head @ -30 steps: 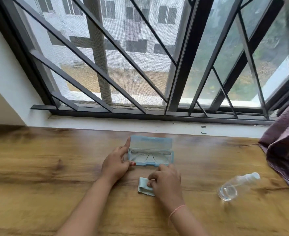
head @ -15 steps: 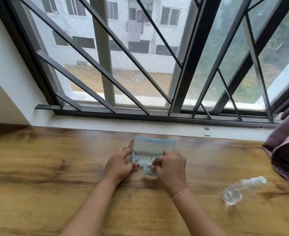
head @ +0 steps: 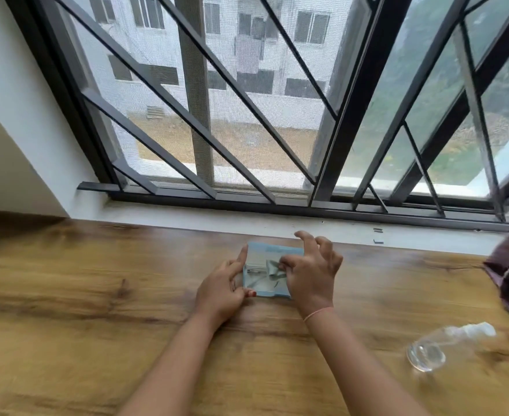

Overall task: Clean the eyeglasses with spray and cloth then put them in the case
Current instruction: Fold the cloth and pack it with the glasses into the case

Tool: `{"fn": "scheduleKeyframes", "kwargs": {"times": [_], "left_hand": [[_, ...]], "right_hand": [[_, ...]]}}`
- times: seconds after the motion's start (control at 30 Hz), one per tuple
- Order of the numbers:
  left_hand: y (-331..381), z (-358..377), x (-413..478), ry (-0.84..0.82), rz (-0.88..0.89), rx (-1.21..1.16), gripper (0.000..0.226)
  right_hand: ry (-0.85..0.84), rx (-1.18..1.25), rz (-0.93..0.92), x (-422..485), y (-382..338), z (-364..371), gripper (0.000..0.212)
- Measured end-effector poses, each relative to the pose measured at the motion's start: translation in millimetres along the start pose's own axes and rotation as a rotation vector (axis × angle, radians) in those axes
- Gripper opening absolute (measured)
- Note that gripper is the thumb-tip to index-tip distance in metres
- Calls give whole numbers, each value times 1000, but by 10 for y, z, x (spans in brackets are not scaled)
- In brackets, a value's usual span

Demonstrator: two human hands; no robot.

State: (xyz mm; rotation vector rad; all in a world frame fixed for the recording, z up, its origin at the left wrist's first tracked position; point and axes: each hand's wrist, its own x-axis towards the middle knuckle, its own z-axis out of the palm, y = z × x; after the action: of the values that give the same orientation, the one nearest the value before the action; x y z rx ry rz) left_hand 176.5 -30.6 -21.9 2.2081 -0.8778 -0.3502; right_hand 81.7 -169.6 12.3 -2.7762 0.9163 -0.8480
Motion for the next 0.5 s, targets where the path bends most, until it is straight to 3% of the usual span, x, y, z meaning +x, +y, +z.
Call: {"fn": "scheduleKeyframes", "kwargs": {"times": [0.33, 0.4, 0.5], "left_hand": [[1, 3, -11, 11, -1, 1, 91], [-1, 6, -10, 11, -4, -1, 91], [13, 2, -15, 11, -2, -5, 91]], "right_hand": [[-78, 21, 19, 18, 67, 122, 22], [-24, 48, 4, 7, 73, 65, 24], [186, 178, -37, -9, 105, -97, 20]]}}
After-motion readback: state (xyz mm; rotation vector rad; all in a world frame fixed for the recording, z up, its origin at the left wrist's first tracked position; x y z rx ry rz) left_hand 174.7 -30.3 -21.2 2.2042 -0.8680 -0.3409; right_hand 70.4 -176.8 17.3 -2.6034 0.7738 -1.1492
